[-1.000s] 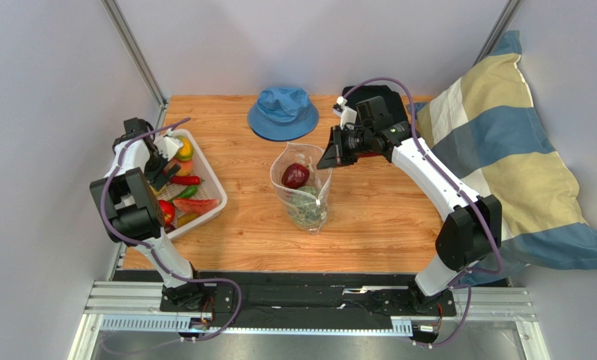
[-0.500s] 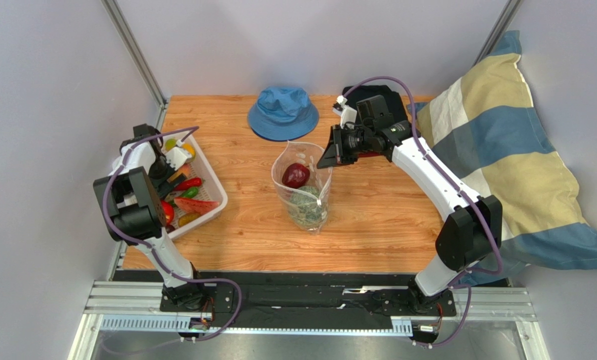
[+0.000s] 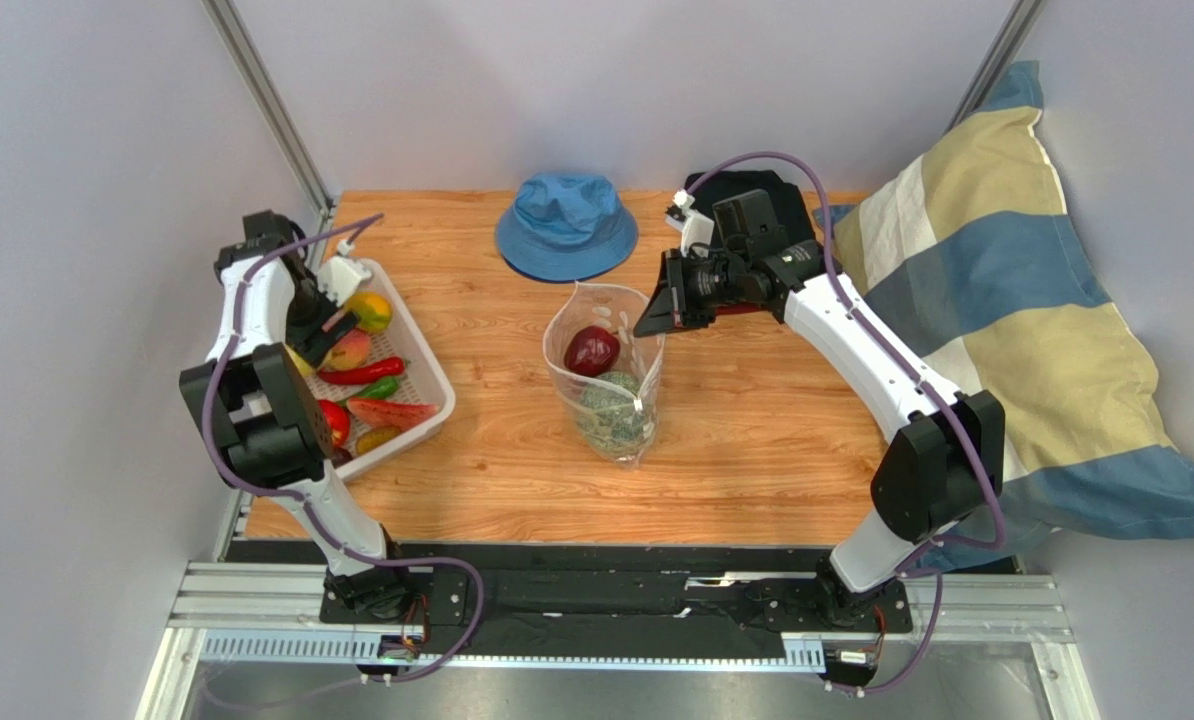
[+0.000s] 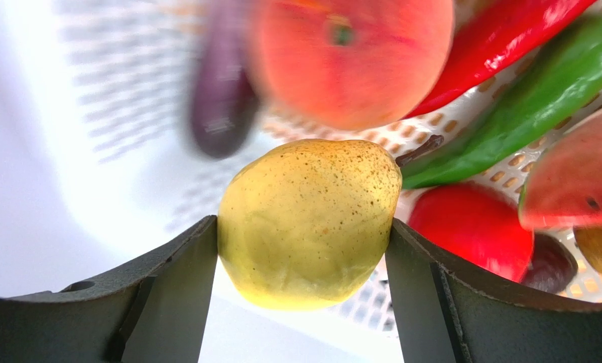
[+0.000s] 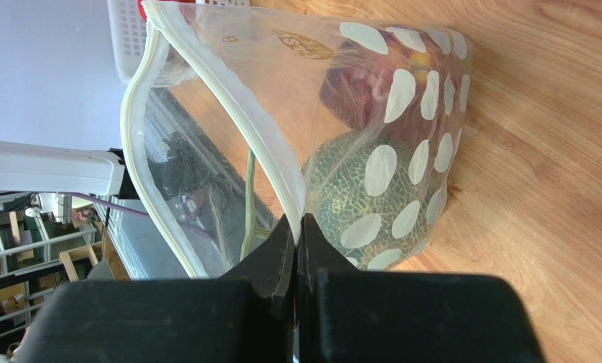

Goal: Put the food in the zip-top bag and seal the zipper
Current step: Pick up the fake fruit from the bin, then place the fake fruit in the zipper food storage bag.

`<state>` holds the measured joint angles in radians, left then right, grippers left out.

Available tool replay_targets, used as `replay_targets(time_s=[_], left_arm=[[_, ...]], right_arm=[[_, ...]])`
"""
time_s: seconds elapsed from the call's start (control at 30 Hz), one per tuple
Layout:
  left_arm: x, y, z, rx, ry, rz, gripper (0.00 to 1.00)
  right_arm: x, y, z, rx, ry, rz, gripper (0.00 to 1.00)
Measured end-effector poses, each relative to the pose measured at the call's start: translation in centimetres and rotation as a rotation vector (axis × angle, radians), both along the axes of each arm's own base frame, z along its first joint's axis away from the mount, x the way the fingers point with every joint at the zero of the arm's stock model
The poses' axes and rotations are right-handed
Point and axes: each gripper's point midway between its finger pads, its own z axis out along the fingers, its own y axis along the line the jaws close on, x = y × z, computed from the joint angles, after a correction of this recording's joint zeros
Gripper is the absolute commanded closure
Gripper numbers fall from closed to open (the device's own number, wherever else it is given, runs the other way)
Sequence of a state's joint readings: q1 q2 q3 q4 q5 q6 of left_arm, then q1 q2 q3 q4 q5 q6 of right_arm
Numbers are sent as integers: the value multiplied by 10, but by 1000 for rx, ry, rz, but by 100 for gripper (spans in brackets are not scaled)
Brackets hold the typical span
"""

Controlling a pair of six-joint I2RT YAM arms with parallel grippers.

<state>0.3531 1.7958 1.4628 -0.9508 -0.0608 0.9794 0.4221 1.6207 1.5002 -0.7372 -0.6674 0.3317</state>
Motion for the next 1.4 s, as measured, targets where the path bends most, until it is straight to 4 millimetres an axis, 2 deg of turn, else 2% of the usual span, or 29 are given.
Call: replay_targets(time_s=[0.07,0.13,0.2,0.23,0.33,0.4,0.43,0.5,0.6,0.67,0.73,0.8,0.83,0.87,0.97,1.0,1.1,1.2,1.3,1.37,1.4], left_arm=[[11,-2,28,-4,-69,1,33],[18,-13,63,-19,-147,-10,32],[22,-35,97,-49,-227,-42,32],[24,-52,115,-78,-268,-71,32],[28,-125,165,-204,-389,-200,32],[24,-195,199,-334,-466,-333,32],[16,-236,217,-420,-496,-414,32],[-6,-303,241,-579,-512,-540,31],[-44,-379,260,-774,-472,-672,31],[-62,-412,260,-857,-419,-716,28],[-73,-438,249,-911,-356,-733,24],[-74,-450,231,-926,-304,-717,14],[-72,-455,215,-921,-260,-693,10],[-70,-458,203,-915,-231,-675,1],[-55,-461,169,-868,-166,-611,1],[-52,-461,163,-854,-159,-597,1],[-47,-455,161,-816,-162,-566,1],[-44,-445,186,-814,-220,-558,1],[-46,-413,210,-829,-284,-511,5],[-43,-364,218,-831,-330,-398,6],[-41,-333,216,-811,-355,-323,6]], right_arm=[[0,0,0,-1,1,0,100],[0,0,0,-2,2,0,100],[-1,-1,-1,-4,1,3,100],[-1,-1,-1,-6,1,4,100],[0,-1,0,-12,2,8,100],[1,0,0,-14,1,9,100],[3,0,1,-15,0,10,100],[5,1,1,-16,-2,11,100],[6,1,2,-20,-3,14,100],[6,1,2,-21,-5,16,100],[6,0,2,-22,-4,15,100],[7,-1,1,-22,-2,13,100],[7,-1,1,-23,-1,11,100],[8,-2,1,-23,-1,9,100],[9,-5,1,-25,0,3,100],[10,-6,1,-25,0,0,100],[11,-9,0,-28,3,-4,100],[11,-10,-1,-32,4,-4,100],[10,-12,-2,-38,4,0,100],[10,-13,-3,-41,2,3,100],[9,-13,-3,-43,3,4,100]])
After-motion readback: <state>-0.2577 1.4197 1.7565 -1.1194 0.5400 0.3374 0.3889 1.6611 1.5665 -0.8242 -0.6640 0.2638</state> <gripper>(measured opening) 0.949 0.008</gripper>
